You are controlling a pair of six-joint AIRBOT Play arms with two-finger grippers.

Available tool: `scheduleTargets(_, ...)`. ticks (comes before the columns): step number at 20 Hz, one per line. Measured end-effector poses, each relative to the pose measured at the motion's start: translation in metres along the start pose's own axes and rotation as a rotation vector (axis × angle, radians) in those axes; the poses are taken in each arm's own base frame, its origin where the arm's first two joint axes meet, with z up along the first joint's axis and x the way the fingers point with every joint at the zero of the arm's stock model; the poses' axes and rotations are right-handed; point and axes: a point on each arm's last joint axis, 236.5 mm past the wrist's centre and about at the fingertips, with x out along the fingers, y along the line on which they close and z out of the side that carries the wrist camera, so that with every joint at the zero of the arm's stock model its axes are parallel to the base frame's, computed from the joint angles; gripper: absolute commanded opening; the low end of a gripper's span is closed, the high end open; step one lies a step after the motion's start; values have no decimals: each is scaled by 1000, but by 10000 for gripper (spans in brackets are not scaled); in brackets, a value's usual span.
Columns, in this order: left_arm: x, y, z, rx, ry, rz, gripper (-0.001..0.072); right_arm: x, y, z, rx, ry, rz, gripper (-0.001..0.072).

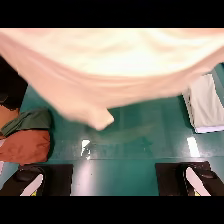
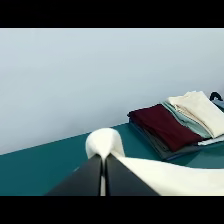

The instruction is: Fold the shirts.

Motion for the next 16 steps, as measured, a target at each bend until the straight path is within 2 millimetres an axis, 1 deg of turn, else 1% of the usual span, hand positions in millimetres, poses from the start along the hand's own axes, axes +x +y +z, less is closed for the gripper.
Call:
scheduleTargets(1, 12, 3, -11, -11, 39, -3, 21, 9, -3, -7, 22, 36, 7, 14)
scheduleTargets(2, 29, 7, -31, -26, 104, -6, 21, 21, -6, -17, 47, 80, 16, 14)
scheduleTargets(3, 47, 13, -52, -41, 164, -5, 22, 39, -10, -32, 78, 140, 29, 14)
scheduleTargets(4, 67, 19, -77, -59, 231, -6, 21, 58, -13, -48, 109, 203, 43, 14)
scheduleTargets(6, 112, 32, -147, -105, 405, -5, 22, 100, -18, -94, 168, 362, 63, 14)
scheduleTargets(7, 133, 39, -191, -132, 506, -3, 22, 123, -22, -123, 195, 453, 65, 14)
scheduleTargets(8, 152, 45, -235, -161, 603, -3, 23, 144, -25, -150, 217, 533, 63, 14)
scheduleTargets(9, 168, 50, -275, -187, 682, -1, 23, 164, -26, -176, 242, 604, 64, 15)
scheduleTargets(10, 179, 55, -314, -207, 760, 3, 25, 182, -26, -200, 263, 663, 66, 15)
scheduleTargets(11, 189, 59, -350, -226, 829, 7, 202, 198, -27, -223, 278, 717, 65, 17)
scheduleTargets(12, 196, 62, -379, -242, 881, 11, 509, 212, -27, -242, 294, 757, 63, 133)
scheduleTargets(13, 199, 65, -404, -259, 927, 22, 538, 225, -28, -257, 307, 787, 61, 349)
scheduleTargets(14, 201, 68, -420, -279, 956, 35, 538, 235, -28, -269, 312, 816, 61, 358)
scheduleTargets(15, 202, 72, -428, -294, 968, 50, 538, 243, -30, -274, 317, 831, 60, 358)
scheduleTargets(16, 201, 78, -432, -309, 976, 68, 539, 248, -32, -276, 319, 837, 58, 358)
